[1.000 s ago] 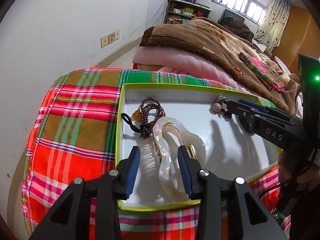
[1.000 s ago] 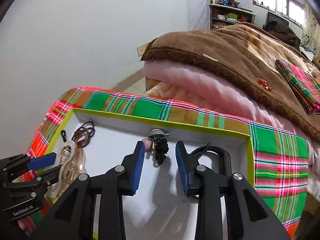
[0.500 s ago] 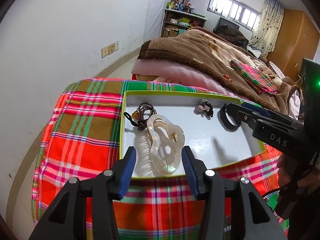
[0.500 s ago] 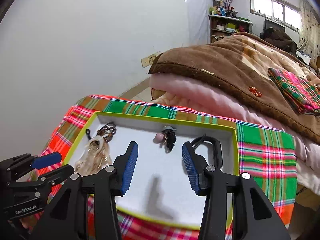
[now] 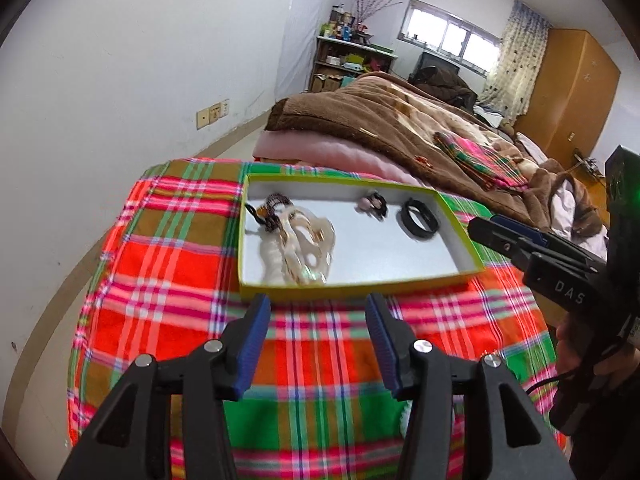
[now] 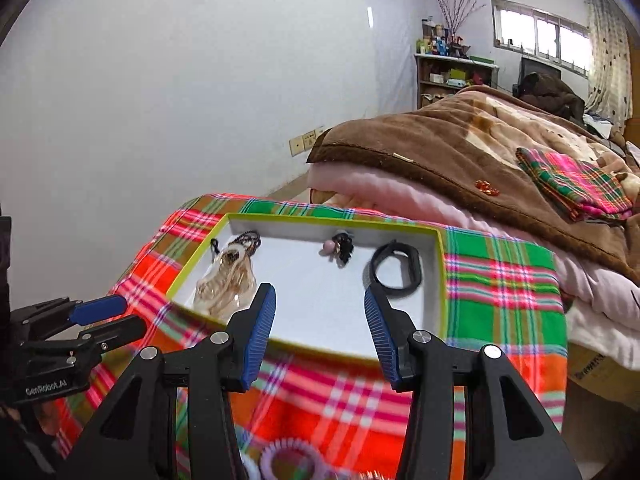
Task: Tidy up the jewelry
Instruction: 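Move both tools back over the hair ties on the plaid cloth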
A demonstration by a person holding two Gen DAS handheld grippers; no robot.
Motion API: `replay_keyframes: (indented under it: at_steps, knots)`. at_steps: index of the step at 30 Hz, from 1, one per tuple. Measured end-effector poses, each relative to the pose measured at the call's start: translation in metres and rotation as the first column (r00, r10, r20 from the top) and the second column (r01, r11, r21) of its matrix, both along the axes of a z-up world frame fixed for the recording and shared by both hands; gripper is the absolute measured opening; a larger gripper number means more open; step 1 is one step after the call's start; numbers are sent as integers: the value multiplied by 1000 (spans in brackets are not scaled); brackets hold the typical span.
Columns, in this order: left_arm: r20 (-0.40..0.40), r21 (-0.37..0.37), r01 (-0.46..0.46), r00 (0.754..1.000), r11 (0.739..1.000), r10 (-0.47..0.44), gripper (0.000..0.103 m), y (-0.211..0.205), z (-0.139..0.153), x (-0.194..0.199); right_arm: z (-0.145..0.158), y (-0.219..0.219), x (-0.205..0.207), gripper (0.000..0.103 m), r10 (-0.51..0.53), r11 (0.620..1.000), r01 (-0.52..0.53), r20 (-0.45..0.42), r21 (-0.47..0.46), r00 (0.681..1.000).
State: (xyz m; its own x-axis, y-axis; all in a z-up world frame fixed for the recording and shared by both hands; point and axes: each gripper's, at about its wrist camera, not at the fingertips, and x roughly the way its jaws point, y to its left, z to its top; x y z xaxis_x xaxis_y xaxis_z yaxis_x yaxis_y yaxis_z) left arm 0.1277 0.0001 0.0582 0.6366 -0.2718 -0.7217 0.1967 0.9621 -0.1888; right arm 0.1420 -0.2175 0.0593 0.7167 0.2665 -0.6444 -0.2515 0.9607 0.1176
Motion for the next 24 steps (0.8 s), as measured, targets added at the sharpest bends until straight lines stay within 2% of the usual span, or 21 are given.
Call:
replay_keyframes:
  at_steps: [10,19,24]
  knots:
    - [-43,-65,77,996,995,-80,55,-8,-26,-33,-18,-36,-54,49,-31,999,31,-1,-28,1000]
    - [-91,-52,155,983,987,-159,55,-30,-51,-50,-41,-66,-83,49,-79,996,78,-38,-35,996]
    - [-112,-15,193,975,981,-193,55,-48,-59,-56,-44,-68,-92,49,-71,997,71,-35,-19,997]
